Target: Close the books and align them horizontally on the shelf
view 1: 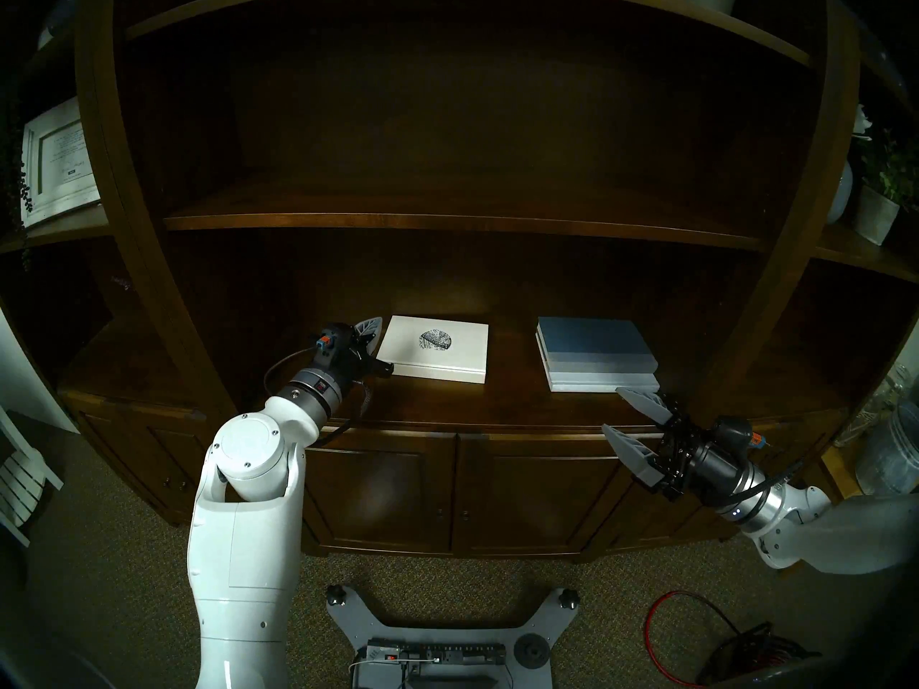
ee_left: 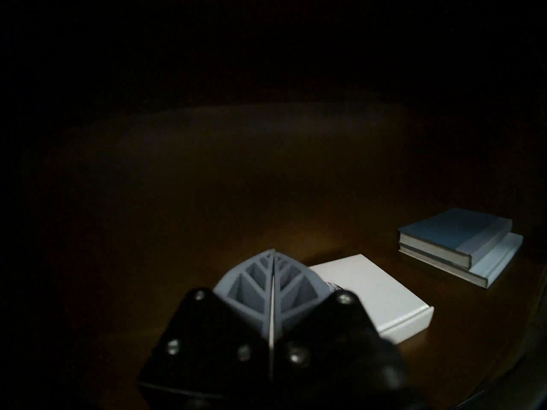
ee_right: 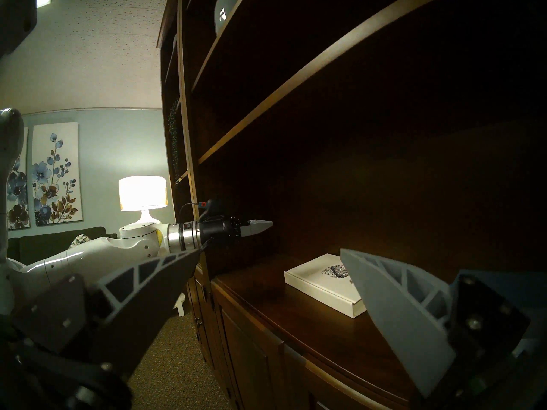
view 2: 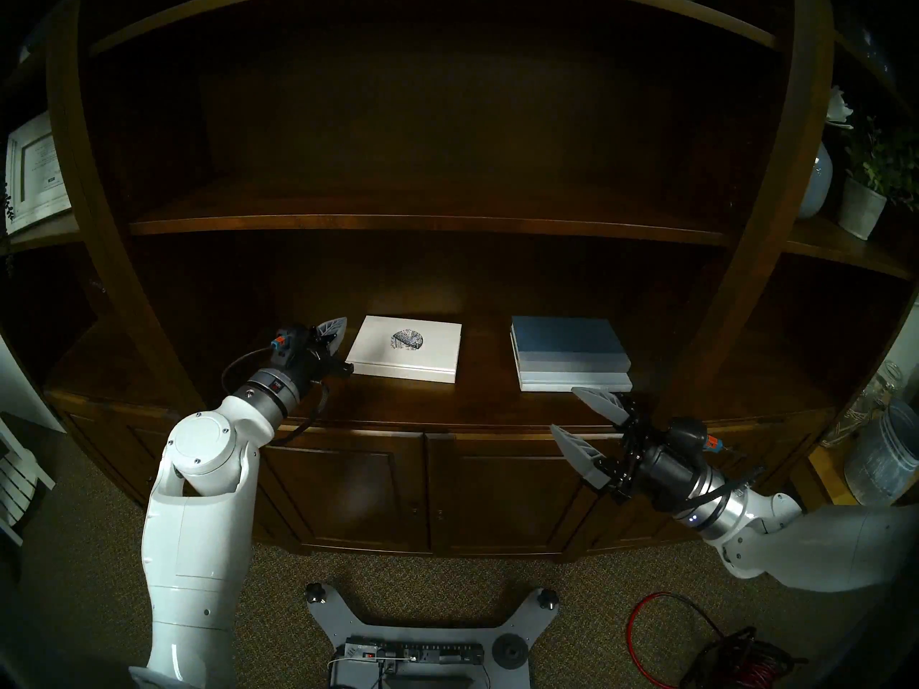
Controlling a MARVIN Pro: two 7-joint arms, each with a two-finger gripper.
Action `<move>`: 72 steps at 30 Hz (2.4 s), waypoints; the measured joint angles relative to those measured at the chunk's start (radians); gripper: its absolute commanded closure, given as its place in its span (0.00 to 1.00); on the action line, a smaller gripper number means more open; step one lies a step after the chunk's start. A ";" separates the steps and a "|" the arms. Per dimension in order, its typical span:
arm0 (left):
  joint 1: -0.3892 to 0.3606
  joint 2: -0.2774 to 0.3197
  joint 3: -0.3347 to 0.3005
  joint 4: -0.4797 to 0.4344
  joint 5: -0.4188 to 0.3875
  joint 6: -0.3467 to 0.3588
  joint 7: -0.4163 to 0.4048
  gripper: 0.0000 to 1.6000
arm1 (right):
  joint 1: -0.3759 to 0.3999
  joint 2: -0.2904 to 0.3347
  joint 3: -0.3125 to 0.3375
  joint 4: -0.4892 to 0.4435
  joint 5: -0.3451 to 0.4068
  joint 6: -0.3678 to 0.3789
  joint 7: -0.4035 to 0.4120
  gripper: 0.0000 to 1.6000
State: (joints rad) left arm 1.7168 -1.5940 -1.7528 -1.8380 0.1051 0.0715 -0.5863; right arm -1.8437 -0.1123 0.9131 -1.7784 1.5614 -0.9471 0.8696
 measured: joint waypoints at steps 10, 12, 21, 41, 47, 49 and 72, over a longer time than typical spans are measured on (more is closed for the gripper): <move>0.087 -0.015 0.039 0.036 0.010 -0.003 -0.017 1.00 | -0.049 0.000 0.055 0.004 0.050 -0.001 0.008 0.00; 0.082 -0.016 0.054 0.067 0.019 -0.001 -0.002 1.00 | -0.060 0.000 0.067 0.004 0.058 -0.001 0.008 0.00; 0.026 -0.013 0.122 0.162 0.047 0.018 0.077 0.58 | -0.099 0.000 0.101 0.003 0.075 -0.002 0.008 0.00; -0.031 0.008 0.284 0.152 0.054 0.122 0.268 0.00 | -0.187 0.000 0.188 0.000 0.091 -0.002 0.007 0.00; -0.035 0.016 0.341 0.144 0.047 0.199 0.352 0.00 | -0.215 0.000 0.216 -0.001 0.093 -0.002 0.007 0.00; -0.039 0.018 0.359 0.144 0.042 0.225 0.382 0.00 | -0.224 0.000 0.226 -0.002 0.093 -0.002 0.007 0.00; -0.185 -0.003 0.459 0.300 -0.069 0.360 0.662 0.00 | -0.323 0.000 0.322 -0.011 0.093 -0.002 0.007 0.00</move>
State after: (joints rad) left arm 1.5321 -1.5974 -1.2936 -1.5384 0.0357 0.4313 0.0754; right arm -2.1663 -0.1124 1.2354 -1.7890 1.6548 -0.9496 0.8767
